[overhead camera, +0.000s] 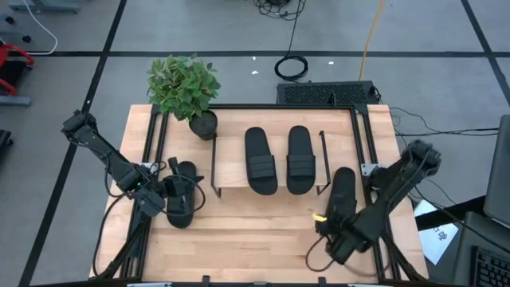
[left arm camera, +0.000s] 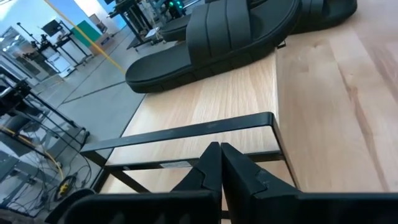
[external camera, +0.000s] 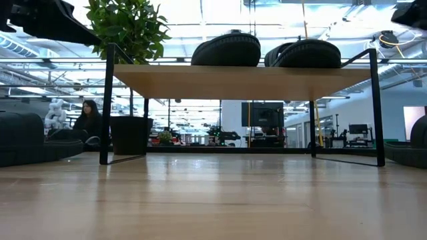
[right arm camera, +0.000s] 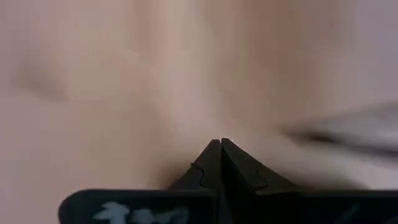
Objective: Pick and place slides into the shelf
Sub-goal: Put the left black slide under the shelf
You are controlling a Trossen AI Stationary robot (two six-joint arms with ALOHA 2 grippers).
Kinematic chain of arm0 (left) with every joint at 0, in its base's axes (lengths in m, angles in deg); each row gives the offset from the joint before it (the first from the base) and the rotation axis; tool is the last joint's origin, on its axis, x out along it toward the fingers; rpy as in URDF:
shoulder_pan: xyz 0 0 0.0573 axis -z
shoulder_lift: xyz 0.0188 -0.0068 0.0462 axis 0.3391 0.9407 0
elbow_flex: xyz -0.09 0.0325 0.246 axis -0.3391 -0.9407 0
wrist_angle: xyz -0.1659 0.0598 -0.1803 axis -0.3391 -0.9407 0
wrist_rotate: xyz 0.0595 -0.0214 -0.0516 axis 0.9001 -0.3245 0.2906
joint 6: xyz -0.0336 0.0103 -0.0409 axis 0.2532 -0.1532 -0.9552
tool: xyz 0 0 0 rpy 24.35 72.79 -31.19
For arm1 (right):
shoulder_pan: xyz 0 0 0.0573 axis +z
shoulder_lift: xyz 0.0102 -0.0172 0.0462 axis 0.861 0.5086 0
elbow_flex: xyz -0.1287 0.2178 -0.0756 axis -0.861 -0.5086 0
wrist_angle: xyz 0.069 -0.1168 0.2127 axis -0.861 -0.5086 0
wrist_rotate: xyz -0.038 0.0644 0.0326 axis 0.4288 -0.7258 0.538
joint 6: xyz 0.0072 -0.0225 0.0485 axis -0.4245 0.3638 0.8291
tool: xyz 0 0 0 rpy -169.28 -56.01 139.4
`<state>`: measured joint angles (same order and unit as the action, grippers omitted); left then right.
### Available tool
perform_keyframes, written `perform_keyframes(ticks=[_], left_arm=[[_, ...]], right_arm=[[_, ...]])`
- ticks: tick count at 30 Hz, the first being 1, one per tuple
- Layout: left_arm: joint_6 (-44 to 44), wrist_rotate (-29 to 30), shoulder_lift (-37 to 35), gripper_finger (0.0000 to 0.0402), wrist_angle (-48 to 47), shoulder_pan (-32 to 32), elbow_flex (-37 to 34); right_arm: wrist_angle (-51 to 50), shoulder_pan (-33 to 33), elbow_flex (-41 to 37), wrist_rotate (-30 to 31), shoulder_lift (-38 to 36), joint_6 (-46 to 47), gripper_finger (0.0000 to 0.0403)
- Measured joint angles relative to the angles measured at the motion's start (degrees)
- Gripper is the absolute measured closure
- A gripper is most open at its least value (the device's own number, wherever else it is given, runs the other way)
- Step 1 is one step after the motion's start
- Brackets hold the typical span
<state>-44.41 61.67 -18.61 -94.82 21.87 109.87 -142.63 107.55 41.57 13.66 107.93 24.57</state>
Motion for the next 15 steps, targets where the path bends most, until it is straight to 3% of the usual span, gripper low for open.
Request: perform_keyframes(ticks=[3,5,10,15], left_arm=[[-1.01,0.06,0.00,0.0399,0.04,0.00,0.00],[-1.48,0.13,0.00,0.0394,0.04,0.00,0.00],[-1.68,0.20,0.00,0.0385,0.14,0.00,0.00],[-1.18,0.15,0.02,0.0396,0.18,0.00,0.00]], right_arm=[[-20.36,2.03,6.92,0.00,5.66,8.18,0.0403],[-26.66,4.22,9.57,-0.01,7.72,14.90,0.0403],[-23.56,8.76,9.60,4.88,7.66,24.85,0.0403],[-22.86,12.68,8.71,3.99,10.15,33.00,0.0403]])
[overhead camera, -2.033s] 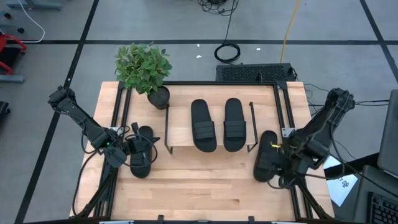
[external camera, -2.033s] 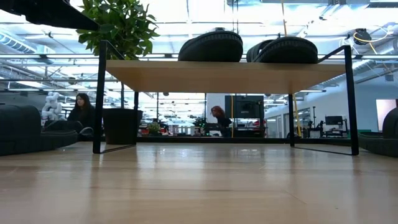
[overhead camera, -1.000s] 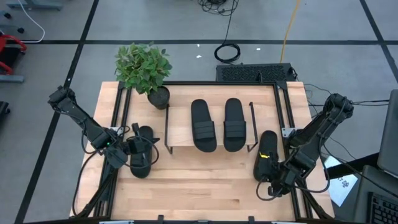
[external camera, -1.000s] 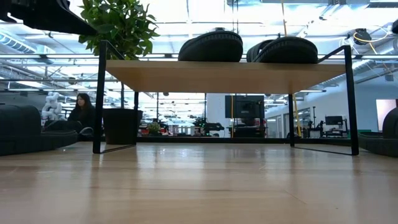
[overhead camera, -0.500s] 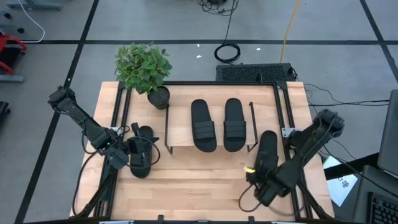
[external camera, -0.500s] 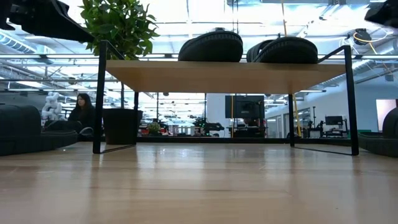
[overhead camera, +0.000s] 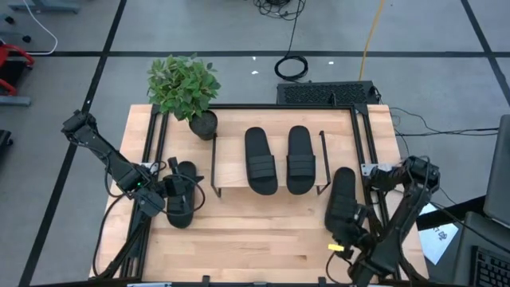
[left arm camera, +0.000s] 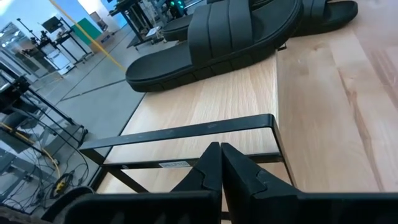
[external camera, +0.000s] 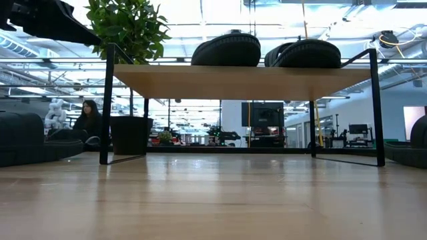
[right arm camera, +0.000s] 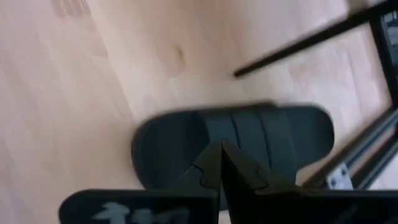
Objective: Pick and place slides into the shelf
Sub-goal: Put the left black slide under the shelf
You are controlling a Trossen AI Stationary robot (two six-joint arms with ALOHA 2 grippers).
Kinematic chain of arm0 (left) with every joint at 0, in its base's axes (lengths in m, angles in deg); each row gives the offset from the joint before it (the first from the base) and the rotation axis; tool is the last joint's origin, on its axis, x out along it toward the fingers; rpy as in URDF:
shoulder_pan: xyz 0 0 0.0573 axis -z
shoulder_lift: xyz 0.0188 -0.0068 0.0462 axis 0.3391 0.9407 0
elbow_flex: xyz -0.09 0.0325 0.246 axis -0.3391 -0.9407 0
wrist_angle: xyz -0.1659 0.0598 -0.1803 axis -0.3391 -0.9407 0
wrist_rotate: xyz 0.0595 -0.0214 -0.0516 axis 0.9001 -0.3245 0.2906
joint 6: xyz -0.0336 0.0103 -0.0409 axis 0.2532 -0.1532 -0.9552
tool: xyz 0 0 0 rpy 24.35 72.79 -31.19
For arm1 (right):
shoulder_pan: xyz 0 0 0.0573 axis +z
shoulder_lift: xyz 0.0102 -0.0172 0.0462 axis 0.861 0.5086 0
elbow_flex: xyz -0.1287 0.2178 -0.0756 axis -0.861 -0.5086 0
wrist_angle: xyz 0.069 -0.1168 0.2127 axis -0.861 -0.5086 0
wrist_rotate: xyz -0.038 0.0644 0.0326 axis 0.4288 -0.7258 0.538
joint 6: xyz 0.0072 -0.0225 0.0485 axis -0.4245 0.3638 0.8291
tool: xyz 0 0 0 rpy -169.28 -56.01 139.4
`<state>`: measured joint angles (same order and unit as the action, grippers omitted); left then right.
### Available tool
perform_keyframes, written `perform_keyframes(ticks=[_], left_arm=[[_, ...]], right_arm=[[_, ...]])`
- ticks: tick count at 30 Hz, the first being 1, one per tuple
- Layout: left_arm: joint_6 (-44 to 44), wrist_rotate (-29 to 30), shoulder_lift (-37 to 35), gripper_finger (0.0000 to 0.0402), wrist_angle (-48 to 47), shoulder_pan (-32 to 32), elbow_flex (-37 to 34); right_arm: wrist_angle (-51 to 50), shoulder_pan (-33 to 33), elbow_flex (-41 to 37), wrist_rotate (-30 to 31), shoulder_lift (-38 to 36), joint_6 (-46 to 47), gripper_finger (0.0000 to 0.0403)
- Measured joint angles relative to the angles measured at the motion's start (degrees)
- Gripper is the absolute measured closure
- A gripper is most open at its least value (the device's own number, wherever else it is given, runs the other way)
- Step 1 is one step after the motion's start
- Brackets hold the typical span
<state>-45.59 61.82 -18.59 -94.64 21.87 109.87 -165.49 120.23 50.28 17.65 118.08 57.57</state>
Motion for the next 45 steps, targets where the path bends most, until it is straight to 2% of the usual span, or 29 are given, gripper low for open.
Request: perform_keyframes(ticks=[6,11,16,21,27,31,35,42,45], left_arm=[[-0.44,-0.64,0.00,0.0393,0.06,0.00,0.00],[-0.58,-1.95,0.00,0.0383,0.04,0.00,0.00],[-0.39,-1.97,0.00,0.0386,0.02,0.00,0.00],[-0.38,-2.01,0.00,0.0399,-0.19,0.01,0.00],[-0.37,-2.05,0.00,0.0388,-0.29,0.00,0.00],[-0.37,-2.05,0.00,0.0381,-0.33,0.01,0.00],[-0.69,-2.05,0.04,0.0381,-0.35,0.00,0.00],[-0.75,-2.08,0.09,0.0380,-0.24,0.00,-1.31],[-0.79,-2.07,0.11,0.0380,-0.16,0.00,-2.77]], right_arm=[[-0.40,-0.27,-2.21,-2.65,2.35,1.99,0.0388],[3.18,-0.91,-2.21,-5.58,2.53,-0.23,0.0315],[3.55,-1.12,-2.21,-5.80,2.53,-0.95,0.0232],[3.77,-1.12,-2.23,-5.87,2.53,-0.10,0.0184],[5.89,-1.12,-5.76,-7.72,3.25,-1.01,0.0177],[6.15,-1.52,-10.07,-11.88,3.48,-0.11,0.0185],[2.38,-1.50,-11.64,-9.66,3.51,4.49,0.0199],[0.67,-2.11,-12.37,-4.61,3.49,5.24,0.0217],[1.09,-2.73,-14.36,-4.33,3.49,7.12,0.0236]])
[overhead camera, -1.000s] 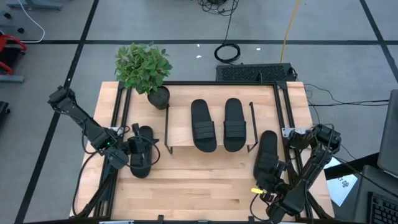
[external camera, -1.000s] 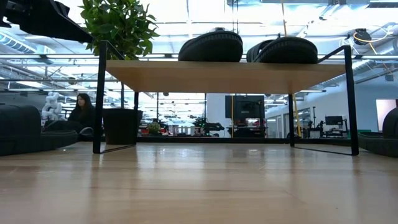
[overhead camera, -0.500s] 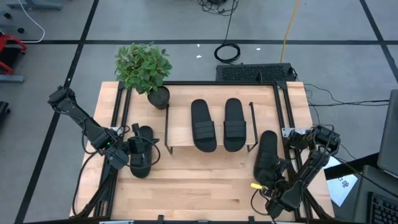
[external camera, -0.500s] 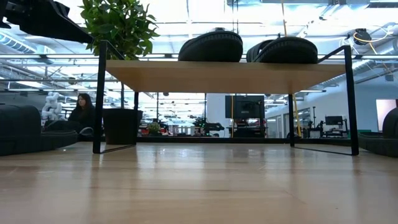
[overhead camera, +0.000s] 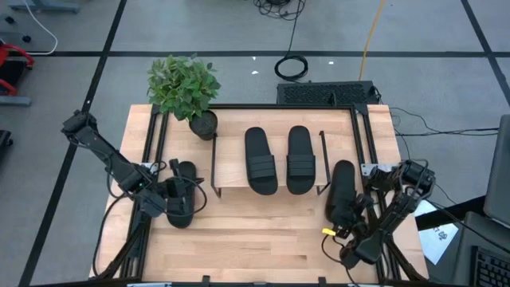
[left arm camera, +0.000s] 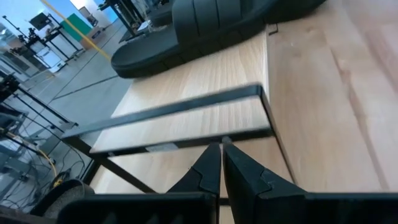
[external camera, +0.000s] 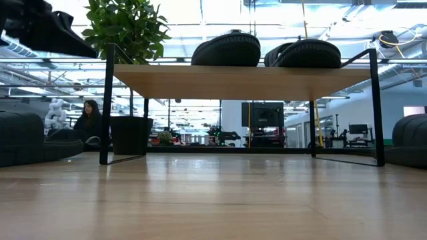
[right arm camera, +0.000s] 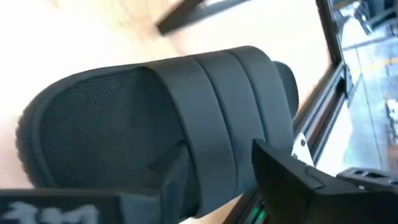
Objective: Pick and place slides into the shelf
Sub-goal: Put the left black slide under the shelf, then put the right black slide under the shelf
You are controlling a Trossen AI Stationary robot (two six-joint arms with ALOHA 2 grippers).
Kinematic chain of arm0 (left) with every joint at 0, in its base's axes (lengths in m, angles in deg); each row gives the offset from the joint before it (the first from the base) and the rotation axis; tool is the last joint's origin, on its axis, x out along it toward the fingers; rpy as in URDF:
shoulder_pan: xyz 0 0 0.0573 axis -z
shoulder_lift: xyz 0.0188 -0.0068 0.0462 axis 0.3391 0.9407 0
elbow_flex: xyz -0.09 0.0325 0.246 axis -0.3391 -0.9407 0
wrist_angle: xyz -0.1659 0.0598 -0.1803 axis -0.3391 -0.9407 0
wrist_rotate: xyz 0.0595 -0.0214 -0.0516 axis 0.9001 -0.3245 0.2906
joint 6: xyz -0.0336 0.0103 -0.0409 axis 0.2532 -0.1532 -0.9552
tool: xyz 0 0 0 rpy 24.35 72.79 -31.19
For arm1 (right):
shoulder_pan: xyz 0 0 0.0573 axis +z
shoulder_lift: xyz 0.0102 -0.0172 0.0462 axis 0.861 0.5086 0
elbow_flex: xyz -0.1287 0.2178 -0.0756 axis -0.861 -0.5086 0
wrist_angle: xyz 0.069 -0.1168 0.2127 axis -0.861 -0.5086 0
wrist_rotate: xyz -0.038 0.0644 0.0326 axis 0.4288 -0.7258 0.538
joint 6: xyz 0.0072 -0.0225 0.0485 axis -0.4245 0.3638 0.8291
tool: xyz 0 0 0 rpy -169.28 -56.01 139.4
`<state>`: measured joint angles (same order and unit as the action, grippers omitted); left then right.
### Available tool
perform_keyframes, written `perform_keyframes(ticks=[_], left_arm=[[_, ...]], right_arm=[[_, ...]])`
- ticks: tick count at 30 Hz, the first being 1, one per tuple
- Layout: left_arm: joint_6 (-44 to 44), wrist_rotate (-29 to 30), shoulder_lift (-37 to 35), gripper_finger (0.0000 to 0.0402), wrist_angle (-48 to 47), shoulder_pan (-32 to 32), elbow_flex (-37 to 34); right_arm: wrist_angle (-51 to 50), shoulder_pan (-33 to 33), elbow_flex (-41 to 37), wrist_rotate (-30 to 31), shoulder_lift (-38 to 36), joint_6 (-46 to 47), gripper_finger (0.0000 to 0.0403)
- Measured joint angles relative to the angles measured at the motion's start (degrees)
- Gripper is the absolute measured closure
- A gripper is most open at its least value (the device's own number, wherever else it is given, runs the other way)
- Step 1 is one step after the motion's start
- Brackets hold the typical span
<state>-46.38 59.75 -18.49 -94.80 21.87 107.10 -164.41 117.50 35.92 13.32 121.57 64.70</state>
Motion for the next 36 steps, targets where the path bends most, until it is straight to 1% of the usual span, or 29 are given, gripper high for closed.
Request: perform_keyframes(ticks=[2,3,6,7,10,13,19,22,25,27,30,34,36], left_arm=[[-0.11,0.03,-0.02,0.0380,0.13,0.00,-0.78],[-0.16,0.06,-0.02,0.0380,0.17,0.00,-1.02],[-0.63,0.19,-0.02,0.0380,0.23,0.00,-1.29],[-0.89,0.24,-0.02,0.0380,0.33,0.00,-1.29],[-1.39,0.28,-0.02,0.0380,0.39,0.00,-1.29],[-1.89,0.40,-0.02,0.0380,0.40,0.00,-1.29],[-2.10,0.63,-0.02,0.0380,1.11,0.01,-1.29],[-2.11,0.63,-0.02,0.0380,1.82,0.02,-1.29],[-2.12,0.63,-0.02,0.0380,3.22,0.00,-1.29],[-2.13,0.64,-0.02,0.0380,3.94,0.00,-1.29],[-2.14,0.64,-0.02,0.0380,4.00,0.01,-1.29],[-2.27,0.42,-0.02,0.0380,3.99,0.00,-1.29],[-2.27,0.20,-0.02,0.0380,3.82,0.00,-1.29]], right_arm=[[0.82,-0.34,-1.46,-1.37,0.00,0.77,0.0265],[1.39,-0.38,-2.10,-1.88,0.00,0.99,0.0287],[3.60,-0.32,-3.66,-2.73,0.00,0.96,0.0373],[4.01,-0.07,-3.78,-2.52,-0.01,1.04,0.0386],[3.36,0.32,-3.24,-2.50,-0.02,2.40,0.0394],[2.03,1.21,-0.13,-1.80,0.02,2.38,0.0400],[-3.19,3.21,10.97,1.28,0.00,0.93,0.0402],[-2.87,4.52,16.52,3.92,0.00,-1.51,0.0402],[-1.55,5.63,20.42,5.02,0.00,-4.12,0.0402],[-1.94,6.35,21.19,6.85,0.00,-4.16,0.0402],[-4.37,7.10,20.64,9.37,0.00,-1.83,0.0402],[-4.34,7.31,17.82,8.89,-0.02,-0.97,0.0402],[-3.59,7.10,15.96,6.99,-0.09,-0.50,0.0402]])
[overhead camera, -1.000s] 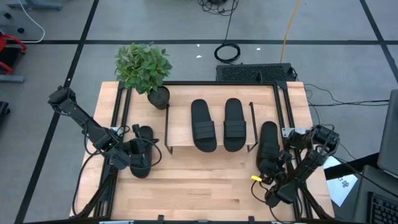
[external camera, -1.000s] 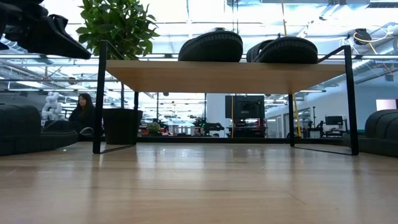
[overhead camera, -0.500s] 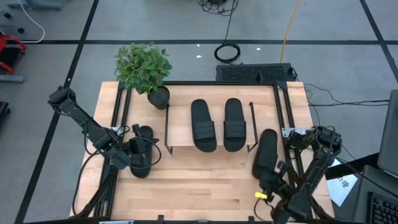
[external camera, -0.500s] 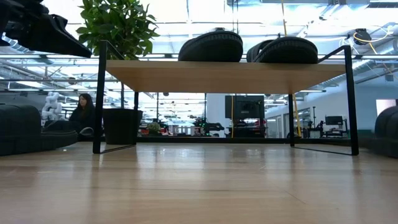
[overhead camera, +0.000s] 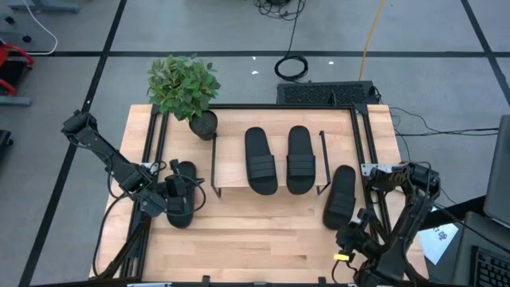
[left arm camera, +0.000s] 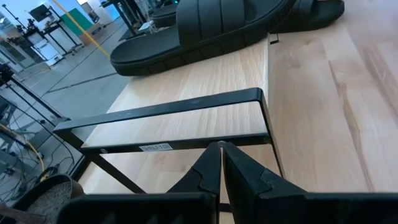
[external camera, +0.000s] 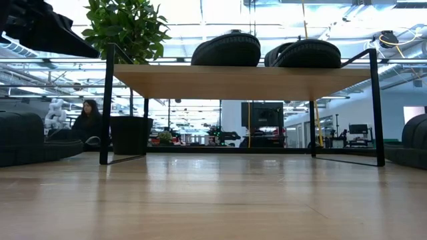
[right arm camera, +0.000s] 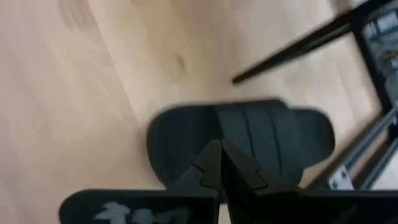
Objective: Pick and place slides into the shelf
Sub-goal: Put the right black slide under the shelf
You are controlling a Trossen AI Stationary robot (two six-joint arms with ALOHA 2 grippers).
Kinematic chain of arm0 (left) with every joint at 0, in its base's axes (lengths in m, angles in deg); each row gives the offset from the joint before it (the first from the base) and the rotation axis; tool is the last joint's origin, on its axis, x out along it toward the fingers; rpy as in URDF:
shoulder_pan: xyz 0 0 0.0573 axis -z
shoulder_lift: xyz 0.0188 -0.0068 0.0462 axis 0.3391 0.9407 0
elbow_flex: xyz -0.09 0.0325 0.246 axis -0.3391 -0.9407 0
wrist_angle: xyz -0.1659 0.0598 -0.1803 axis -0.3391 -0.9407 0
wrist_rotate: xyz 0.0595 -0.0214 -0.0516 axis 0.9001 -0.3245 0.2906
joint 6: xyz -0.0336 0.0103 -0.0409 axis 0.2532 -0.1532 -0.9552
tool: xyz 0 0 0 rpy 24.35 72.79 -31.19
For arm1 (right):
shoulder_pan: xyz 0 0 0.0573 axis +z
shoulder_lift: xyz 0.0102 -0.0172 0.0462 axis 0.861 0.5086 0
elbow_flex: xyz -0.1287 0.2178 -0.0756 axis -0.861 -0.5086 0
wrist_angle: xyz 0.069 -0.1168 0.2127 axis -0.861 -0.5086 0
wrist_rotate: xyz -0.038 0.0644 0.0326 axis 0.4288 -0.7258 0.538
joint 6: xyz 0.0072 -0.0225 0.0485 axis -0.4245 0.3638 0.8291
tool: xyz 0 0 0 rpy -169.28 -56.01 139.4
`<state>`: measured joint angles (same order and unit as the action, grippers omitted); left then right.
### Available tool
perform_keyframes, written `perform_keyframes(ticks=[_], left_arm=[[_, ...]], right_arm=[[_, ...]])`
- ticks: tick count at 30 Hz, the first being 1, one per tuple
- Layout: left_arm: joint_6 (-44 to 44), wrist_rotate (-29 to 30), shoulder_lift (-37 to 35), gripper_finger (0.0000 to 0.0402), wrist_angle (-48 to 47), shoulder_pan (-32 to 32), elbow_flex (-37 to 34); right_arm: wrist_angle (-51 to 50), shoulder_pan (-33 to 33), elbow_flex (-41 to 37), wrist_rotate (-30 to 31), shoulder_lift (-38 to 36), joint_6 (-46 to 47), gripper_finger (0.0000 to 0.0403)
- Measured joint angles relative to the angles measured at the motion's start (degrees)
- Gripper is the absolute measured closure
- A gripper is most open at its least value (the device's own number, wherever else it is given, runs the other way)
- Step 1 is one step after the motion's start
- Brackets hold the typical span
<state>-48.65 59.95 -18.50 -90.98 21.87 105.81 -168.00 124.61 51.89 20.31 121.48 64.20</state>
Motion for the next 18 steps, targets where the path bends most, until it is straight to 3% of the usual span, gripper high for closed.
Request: perform_keyframes(ticks=[4,10,18], left_arm=[[0.90,-0.03,0.00,0.0380,-0.05,0.00,0.00],[1.07,-0.01,0.00,0.0380,-0.08,0.00,0.00],[1.03,-0.07,0.00,0.0380,-0.28,0.00,0.00]], right_arm=[[1.31,-0.58,-3.87,-4.12,0.04,-0.50,0.0403],[2.59,-1.12,-6.64,-4.00,0.04,-1.10,0.0391],[4.48,-3.26,-6.62,-3.97,0.04,-5.67,0.0269]])
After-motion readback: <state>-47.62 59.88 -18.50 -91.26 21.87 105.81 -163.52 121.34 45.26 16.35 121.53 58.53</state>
